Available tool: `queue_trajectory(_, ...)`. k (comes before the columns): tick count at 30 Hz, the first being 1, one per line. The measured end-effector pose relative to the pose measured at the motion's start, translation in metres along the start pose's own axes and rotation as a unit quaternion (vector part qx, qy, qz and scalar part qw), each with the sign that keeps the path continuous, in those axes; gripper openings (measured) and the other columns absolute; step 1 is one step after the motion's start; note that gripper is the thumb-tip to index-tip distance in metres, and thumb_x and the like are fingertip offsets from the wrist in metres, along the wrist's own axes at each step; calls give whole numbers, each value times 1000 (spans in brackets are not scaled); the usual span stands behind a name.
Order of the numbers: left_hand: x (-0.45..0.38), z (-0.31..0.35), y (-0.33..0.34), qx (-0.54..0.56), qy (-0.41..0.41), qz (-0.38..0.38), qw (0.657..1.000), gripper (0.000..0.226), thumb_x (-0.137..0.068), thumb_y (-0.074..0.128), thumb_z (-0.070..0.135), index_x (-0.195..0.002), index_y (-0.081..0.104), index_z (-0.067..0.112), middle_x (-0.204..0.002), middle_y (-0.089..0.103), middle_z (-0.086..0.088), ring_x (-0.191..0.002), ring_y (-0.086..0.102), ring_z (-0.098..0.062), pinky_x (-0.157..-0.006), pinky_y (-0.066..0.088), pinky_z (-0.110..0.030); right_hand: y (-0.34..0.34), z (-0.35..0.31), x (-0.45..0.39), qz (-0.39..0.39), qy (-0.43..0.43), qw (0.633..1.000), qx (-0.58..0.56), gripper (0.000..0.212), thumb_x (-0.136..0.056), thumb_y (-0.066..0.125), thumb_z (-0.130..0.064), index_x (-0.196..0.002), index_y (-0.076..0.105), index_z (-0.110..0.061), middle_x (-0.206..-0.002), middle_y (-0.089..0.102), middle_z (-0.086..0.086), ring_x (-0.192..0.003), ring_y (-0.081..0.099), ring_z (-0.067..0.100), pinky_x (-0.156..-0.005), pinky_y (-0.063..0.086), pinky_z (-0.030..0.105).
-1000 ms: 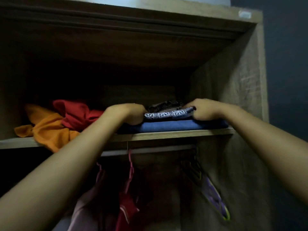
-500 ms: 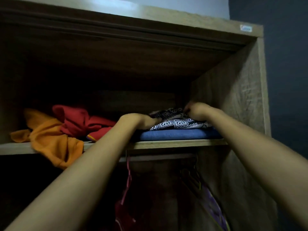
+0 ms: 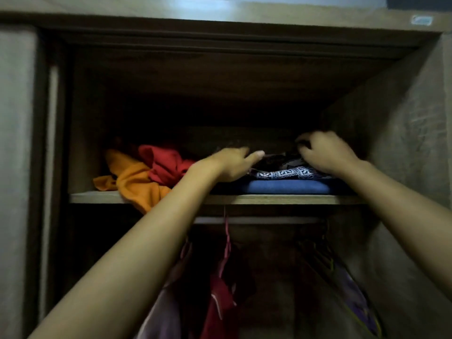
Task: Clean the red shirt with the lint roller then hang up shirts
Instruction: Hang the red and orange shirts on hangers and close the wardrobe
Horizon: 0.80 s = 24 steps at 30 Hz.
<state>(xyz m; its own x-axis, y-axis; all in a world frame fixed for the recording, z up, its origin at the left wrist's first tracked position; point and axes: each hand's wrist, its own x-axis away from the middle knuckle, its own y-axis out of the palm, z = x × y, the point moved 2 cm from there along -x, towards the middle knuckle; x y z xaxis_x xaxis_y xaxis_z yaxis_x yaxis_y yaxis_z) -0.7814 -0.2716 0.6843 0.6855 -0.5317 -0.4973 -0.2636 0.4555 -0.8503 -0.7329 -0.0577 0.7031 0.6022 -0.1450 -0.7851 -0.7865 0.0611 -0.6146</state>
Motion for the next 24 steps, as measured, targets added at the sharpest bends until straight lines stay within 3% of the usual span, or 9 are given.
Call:
queue_trajectory(3,27,-37,-44,-19,6,105,994,60,-101,33,43,-153,14,20,-161,8,-8,-149,7,-21,-121,7,-36,-1,-60,5,18,-117,990,-71,40,-92,51,-42,-127,58,-22,-118,65,9,-105,62,25,-91,51,41)
queue_trajectory(7,63,-93,-87,-25,-77,102,991,78,-90,51,14,-154,7,23,-162,3,-7,-149,5,-21,-117,8,-28,8,-139,5,-21,-233,963,-133,62,-85,56,-60,-135,50,-23,-134,57,7,-125,52,23,-104,39,31)
queue_trajectory(9,73,-118,-87,-28,-110,74,991,93,-80,62,21,-154,7,22,-161,8,-10,-148,12,-23,-117,14,-28,19,-165,3,-81,-255,951,-155,74,-80,60,-63,-142,41,-26,-144,49,6,-132,45,22,-106,34,27)
queue_trajectory(11,76,-136,-74,-24,-130,30,991,113,-68,72,43,-154,3,20,-161,12,-10,-146,17,-22,-119,18,-30,34,-182,4,-160,-259,939,-162,82,-79,63,-62,-148,30,-32,-150,41,5,-136,40,23,-106,32,28)
queue_trajectory(13,75,-148,-55,-22,-157,0,987,128,-63,72,63,-153,-6,17,-161,10,-12,-147,16,-23,-120,17,-35,51,-192,5,-200,-257,936,-138,83,-81,65,-55,-149,20,-41,-147,45,6,-132,44,26,-104,36,31)
queue_trajectory(15,75,-158,-38,-20,-172,21,985,124,-72,69,62,-151,-13,13,-161,5,-15,-148,10,-25,-121,14,-36,65,-196,7,-191,-257,942,-104,82,-83,65,-44,-147,13,-50,-136,54,9,-121,52,29,-99,44,35)
queue_trajectory(18,73,-162,-27,15,-206,23,978,124,-67,61,72,-153,-6,14,-160,9,-15,-147,12,-28,-120,14,-40,71,-197,7,-157,-248,950,-108,69,-88,58,-31,-142,22,-54,-129,59,8,-110,59,29,-92,50,40)
queue_trajectory(20,72,-161,-28,-5,-204,-2,979,118,-65,51,77,-154,6,15,-159,14,-16,-147,15,-28,-120,15,-41,73,-197,3,-134,-240,948,-160,61,-89,53,-18,-139,37,-48,-130,60,6,-111,60,27,-93,50,36)
queue_trajectory(24,72,-155,-30,-43,-203,-42,977,79,-92,40,57,-154,2,23,-162,-2,-12,-149,-1,-26,-119,3,-39,73,-190,-2,-35,-170,941,-289,62,-84,46,2,-136,52,-30,-131,61,6,-120,57,23,-90,39,15)
